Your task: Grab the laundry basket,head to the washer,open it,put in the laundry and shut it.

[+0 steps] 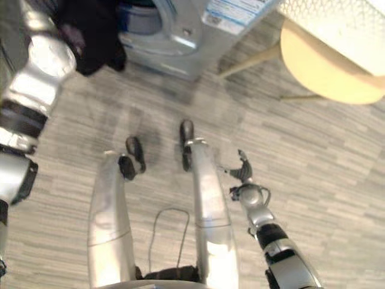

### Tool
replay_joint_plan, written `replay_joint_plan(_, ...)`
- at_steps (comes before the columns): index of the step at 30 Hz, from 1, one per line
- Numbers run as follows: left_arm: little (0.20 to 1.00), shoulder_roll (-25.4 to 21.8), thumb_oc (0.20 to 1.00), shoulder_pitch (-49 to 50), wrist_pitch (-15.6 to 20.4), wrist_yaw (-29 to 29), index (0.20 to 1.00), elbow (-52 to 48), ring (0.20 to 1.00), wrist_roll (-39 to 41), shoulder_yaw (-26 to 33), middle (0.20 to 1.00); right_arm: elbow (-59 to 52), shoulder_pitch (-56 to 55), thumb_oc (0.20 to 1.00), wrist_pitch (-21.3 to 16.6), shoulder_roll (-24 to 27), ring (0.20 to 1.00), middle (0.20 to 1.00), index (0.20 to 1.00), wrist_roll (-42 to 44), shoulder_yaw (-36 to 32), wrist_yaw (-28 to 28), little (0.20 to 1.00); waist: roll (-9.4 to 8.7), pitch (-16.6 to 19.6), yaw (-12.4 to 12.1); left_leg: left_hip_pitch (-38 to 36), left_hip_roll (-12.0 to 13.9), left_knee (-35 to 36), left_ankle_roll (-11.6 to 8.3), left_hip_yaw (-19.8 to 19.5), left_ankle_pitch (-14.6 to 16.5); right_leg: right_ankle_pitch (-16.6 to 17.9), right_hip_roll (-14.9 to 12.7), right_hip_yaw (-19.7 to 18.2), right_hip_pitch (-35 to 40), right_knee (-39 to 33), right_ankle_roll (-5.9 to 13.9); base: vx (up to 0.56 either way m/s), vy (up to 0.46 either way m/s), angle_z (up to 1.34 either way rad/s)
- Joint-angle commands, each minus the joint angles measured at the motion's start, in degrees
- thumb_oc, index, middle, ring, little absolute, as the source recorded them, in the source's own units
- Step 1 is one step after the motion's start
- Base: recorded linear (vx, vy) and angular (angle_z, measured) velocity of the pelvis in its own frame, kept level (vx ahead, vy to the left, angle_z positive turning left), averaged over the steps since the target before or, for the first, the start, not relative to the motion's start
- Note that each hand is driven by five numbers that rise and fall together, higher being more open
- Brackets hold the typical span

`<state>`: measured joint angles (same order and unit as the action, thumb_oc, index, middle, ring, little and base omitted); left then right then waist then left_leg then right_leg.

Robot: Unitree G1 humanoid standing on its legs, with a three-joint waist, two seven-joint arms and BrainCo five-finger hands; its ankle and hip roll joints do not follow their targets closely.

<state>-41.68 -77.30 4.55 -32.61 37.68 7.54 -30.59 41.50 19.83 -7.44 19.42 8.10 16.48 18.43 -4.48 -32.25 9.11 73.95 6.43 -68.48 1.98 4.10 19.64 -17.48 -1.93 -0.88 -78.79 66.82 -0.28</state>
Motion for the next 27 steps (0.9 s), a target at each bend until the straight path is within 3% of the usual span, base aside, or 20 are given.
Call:
replay_joint_plan(1, 0.2, -1.01, 0.2, -4.91, 2.34, -4.15, 0.2, 3.58, 0.2, -7.0, -4.62, 0.2, -0.05, -3.99, 1.0, -3.54, -1.07, 1.0, 1.0, 1.0, 3.21, 0.62, -1.0, 1.0, 0.85, 8.65, 0.66, 1.43, 0.9, 4.48, 2.91, -2.46, 0.66, -0.95, -1.3, -0.66, 6.14, -7.03, 2.49, 0.01, 0.049, 0.07)
replay_joint_plan(3, 0.2, -1.19, 0.2, -8.77, 1.91, -4.13, 0.2, 5.42, 0.2, -8.37, -7.56, 0.2, 0.07, -4.06, 1.0, -4.14, -0.48, 1.0, 1.0, 1.0, 3.74, 1.21, -1.57, 1.0, 1.19, 8.99, 0.97, 1.5, 0.78, 4.47, 2.95, -2.04, 0.67, -0.84, -1.16, -1.07, 5.62, -6.99, 2.56, 0.02, 0.042, -0.09)
replay_joint_plan(4, 0.429, -1.22, 0.429, -10.92, 1.88, -3.65, 0.429, 7.34, 0.429, -8.86, -9.22, 0.429, 0.13, -3.86, 1.0, -4.38, -0.18, 1.0, 1.0, 1.0, 4.02, 1.37, -2.03, 1.0, 1.22, 9.18, 1.15, 1.66, 0.83, 4.57, 3.0, -1.6, 0.66, -0.9, -1.19, -1.19, 5.34, -7.06, 2.6, 0.03, 0.075, -0.05)
replay_joint_plan(5, 1.0, -1.47, 1.0, -13.27, 1.75, -2.22, 1.0, 9.83, 1.0, -9.66, -12.05, 1.0, -0.08, -3.73, 1.0, -4.84, 0.77, 1.0, 1.0, 1.0, 4.36, 1.83, -2.47, 1.0, 1.42, 9.63, 1.37, 1.66, 0.65, 4.38, 3.0, -1.18, 0.68, -0.81, -1.01, -1.75, 4.99, -6.97, 2.47, 0.02, 0.057, 0.01)
replay_joint_plan(9, 1.0, -1.38, 1.0, -15.49, 2.07, 2.92, 1.0, 15.08, 1.0, -9.39, -16.05, 1.0, -0.87, -3.52, 1.0, -5.14, 2.19, 1.0, 1.0, 1.0, 4.95, 2.28, -3.56, 1.0, 1.84, 10.52, 1.79, 2.23, 0.56, 3.73, 2.95, -0.89, 0.66, -1.0, -1.13, -2.16, 3.99, -6.13, 2.16, 0.03, 0.041, -0.03)
replay_joint_plan(15, 1.0, -1.52, 1.0, -11.83, 1.07, 9.12, 1.0, 21.16, 1.0, -11.46, -16.99, 1.0, -1.78, -4.23, 1.0, -4.52, 3.52, 1.0, 1.0, 1.0, 4.04, 2.34, -4.4, 1.0, 1.98, 11.29, 1.95, 2.12, 0.66, 4.3, 2.58, -0.57, 0.16, -0.78, -1.31, -2.47, 3.79, -6.37, 1.95, 0.02, 0.014, -0.02)
replay_joint_plan(21, 1.0, -1.44, 1.0, -12.06, 0.97, 10.77, 1.0, 21.9, 1.0, -11.06, -17.02, 1.0, -2.56, -5.26, 1.0, -4.52, 4.88, 1.0, 1.0, 1.0, 3.95, 2.35, -4.6, 1.0, 1.94, 11.54, 2.05, 2.59, 0.31, 5.07, 2.06, -0.96, -0.59, -0.32, -1.37, -2.11, 3.5, -6.99, 1.7, 0.0, -0.023, -0.01)
replay_joint_plan(27, 1.0, -4.29, 1.0, -14.29, 1.06, 10.03, 1.0, 16.6, 1.0, -14.66, -20.12, 1.0, -3.79, -5.38, 1.0, -5.0, 5.31, 1.0, 1.0, 1.0, 3.58, 2.36, -4.56, 1.0, 2.39, 11.09, 1.0, 5.09, 0.23, 4.93, 1.66, -2.31, -1.49, 0.68, -0.98, -1.09, 2.18, -7.34, 1.94, -0.02, -0.035, 0.01)
